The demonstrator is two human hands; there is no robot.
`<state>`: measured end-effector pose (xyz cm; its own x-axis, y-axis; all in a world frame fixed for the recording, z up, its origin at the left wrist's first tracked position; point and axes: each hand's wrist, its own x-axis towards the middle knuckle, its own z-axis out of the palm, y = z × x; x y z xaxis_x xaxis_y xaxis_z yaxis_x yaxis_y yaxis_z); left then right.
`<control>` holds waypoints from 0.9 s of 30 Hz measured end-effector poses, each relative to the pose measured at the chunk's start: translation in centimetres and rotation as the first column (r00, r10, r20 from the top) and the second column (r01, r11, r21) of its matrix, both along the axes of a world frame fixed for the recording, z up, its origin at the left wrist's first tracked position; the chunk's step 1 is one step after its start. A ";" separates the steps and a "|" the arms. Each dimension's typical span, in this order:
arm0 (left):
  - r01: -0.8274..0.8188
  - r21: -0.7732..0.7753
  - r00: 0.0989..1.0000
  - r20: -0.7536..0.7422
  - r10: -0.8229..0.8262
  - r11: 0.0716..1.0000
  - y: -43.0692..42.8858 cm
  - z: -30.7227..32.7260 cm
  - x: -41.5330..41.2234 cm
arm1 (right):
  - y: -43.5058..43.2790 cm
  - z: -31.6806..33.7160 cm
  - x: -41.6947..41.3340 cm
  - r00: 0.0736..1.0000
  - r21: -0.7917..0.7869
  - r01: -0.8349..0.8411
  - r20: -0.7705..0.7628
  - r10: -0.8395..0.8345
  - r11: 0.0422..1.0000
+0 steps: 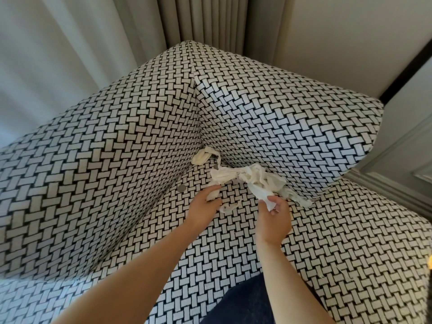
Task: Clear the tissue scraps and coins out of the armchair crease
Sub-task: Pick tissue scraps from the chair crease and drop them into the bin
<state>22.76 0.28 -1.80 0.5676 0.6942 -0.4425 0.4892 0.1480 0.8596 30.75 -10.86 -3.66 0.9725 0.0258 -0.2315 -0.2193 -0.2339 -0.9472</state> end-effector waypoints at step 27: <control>-0.029 0.014 0.997 0.066 0.028 0.999 -0.1 2.9 0.7 | -0.1 2.0 0.0 0.814 0.379 -0.136 -0.484 0.321 0.915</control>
